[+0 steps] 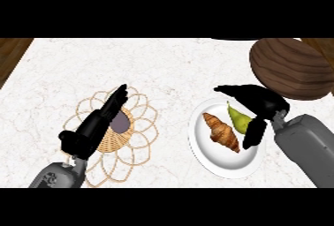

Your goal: Pick the croissant from the plate and place it in the bowl

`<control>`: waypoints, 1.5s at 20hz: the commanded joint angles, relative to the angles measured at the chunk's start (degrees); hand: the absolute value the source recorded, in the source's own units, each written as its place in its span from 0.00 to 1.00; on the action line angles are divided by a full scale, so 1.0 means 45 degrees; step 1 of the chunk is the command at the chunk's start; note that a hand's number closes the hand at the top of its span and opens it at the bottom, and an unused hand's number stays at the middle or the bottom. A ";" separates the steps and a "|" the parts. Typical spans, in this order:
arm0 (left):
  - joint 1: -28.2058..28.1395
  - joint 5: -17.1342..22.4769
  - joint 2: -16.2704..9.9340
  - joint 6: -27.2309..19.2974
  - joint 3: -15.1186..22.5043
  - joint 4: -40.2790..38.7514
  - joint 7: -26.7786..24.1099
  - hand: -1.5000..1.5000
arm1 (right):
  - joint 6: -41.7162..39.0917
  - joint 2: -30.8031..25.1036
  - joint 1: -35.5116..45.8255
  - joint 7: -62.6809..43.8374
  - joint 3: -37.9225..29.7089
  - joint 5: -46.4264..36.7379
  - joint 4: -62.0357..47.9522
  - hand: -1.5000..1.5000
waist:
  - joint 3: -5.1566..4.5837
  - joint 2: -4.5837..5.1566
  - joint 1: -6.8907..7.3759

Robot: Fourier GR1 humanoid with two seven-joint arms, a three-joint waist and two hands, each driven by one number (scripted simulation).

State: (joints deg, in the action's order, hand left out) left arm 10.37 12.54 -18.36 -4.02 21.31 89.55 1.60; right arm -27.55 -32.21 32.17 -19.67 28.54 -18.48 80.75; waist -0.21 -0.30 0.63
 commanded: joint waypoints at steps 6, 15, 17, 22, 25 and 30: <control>-0.0715 -0.0605 0.0432 -0.0085 0.0109 0.0427 -0.0063 0.50 | -0.4098 0.1909 0.1515 -0.5311 -0.0409 0.2045 0.0414 0.00 | 0.0038 0.0035 -0.0070; -0.0346 -0.0623 0.0484 0.1166 -0.1211 -0.0157 -0.0086 0.50 | -0.3596 0.3304 -0.0297 -0.5956 0.0036 0.0060 0.1739 0.00 | 0.0046 0.0059 -0.0133; -0.0939 -0.0496 0.0245 0.1629 -0.1440 0.0300 -0.0074 0.50 | -0.4165 0.3084 0.0031 -0.5952 -0.0597 -0.0051 0.2021 0.00 | 0.0046 0.0054 -0.0104; -0.0895 -0.1469 0.1369 0.1035 -0.0802 0.0082 0.0096 0.50 | -0.2714 0.2986 -0.1127 -0.4094 -0.0001 -0.2392 0.1989 0.00 | 0.0050 0.0066 -0.0110; -0.0505 -0.1634 0.1553 0.0915 -0.1171 0.0401 0.0599 0.50 | -0.2716 0.2483 -0.1485 -0.3199 -0.0566 -0.2862 0.2446 0.00 | 0.0050 0.0059 -0.0133; -0.0932 -0.1710 0.1500 0.1560 -0.1470 0.0312 0.0049 0.50 | -0.1686 0.2886 -0.1768 -0.2704 -0.0165 -0.4674 0.2187 0.00 | 0.0049 0.0061 -0.0112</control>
State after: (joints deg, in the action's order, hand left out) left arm 7.32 6.14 -12.30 2.47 14.97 90.60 2.38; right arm -38.03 -19.37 25.83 -34.20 27.49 -34.36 90.33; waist 0.00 -0.01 0.12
